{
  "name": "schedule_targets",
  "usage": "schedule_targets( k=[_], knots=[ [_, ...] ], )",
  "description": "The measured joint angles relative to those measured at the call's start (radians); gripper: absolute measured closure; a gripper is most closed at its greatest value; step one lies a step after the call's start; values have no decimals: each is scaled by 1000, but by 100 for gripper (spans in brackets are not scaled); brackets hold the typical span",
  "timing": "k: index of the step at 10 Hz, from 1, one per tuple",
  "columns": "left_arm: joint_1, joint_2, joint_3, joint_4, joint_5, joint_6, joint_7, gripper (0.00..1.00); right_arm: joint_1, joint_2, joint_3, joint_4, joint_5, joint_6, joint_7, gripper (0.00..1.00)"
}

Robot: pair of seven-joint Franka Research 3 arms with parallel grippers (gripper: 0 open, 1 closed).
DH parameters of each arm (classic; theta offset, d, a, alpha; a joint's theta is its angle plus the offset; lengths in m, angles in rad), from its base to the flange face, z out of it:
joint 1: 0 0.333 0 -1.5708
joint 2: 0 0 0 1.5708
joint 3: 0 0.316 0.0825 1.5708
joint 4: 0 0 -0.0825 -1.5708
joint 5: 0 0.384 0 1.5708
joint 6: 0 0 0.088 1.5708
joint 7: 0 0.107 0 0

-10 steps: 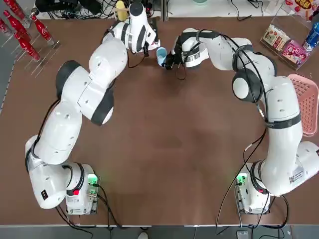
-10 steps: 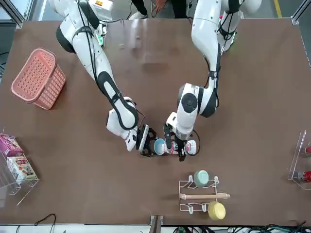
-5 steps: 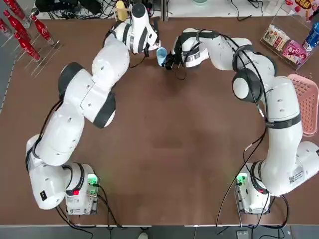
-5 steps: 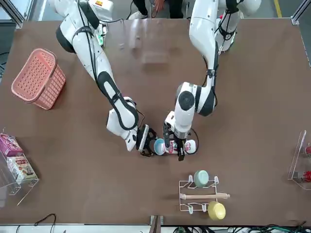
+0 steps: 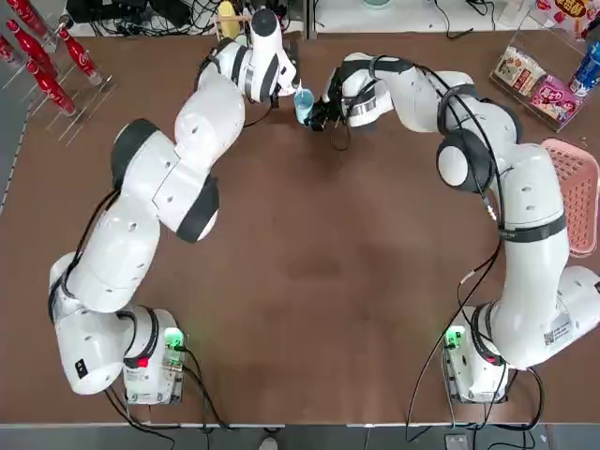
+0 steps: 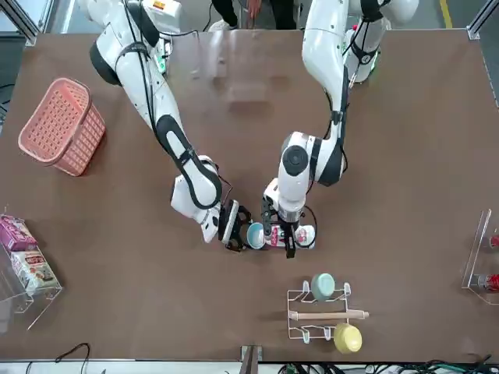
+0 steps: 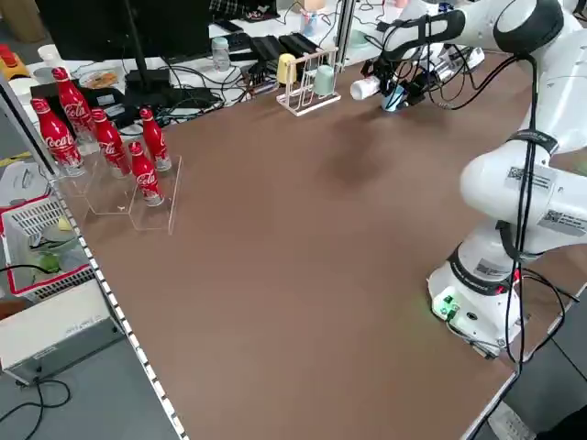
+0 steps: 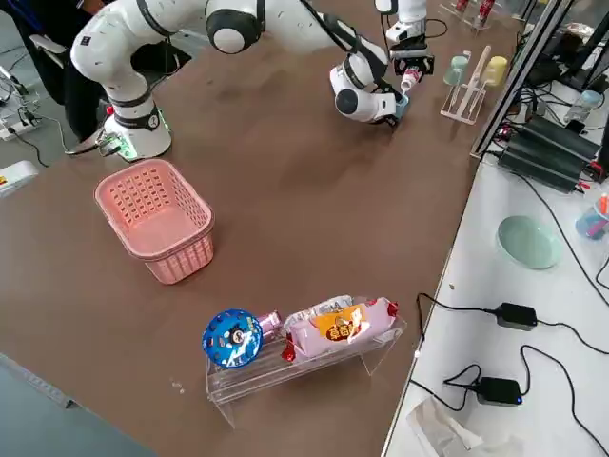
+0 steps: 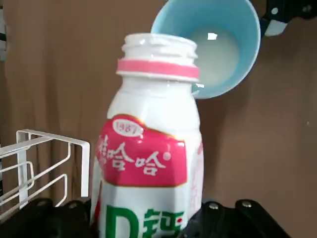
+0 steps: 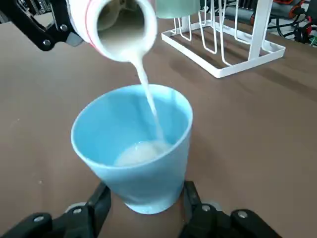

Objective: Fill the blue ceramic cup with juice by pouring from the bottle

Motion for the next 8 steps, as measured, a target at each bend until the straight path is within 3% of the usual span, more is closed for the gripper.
schedule_targets(
  k=[8],
  knots=[
    [-4, 2, 1, 8, 2, -1, -2, 58, 0, 0, 0, 0, 1, 0, 0, 32]
  ],
)
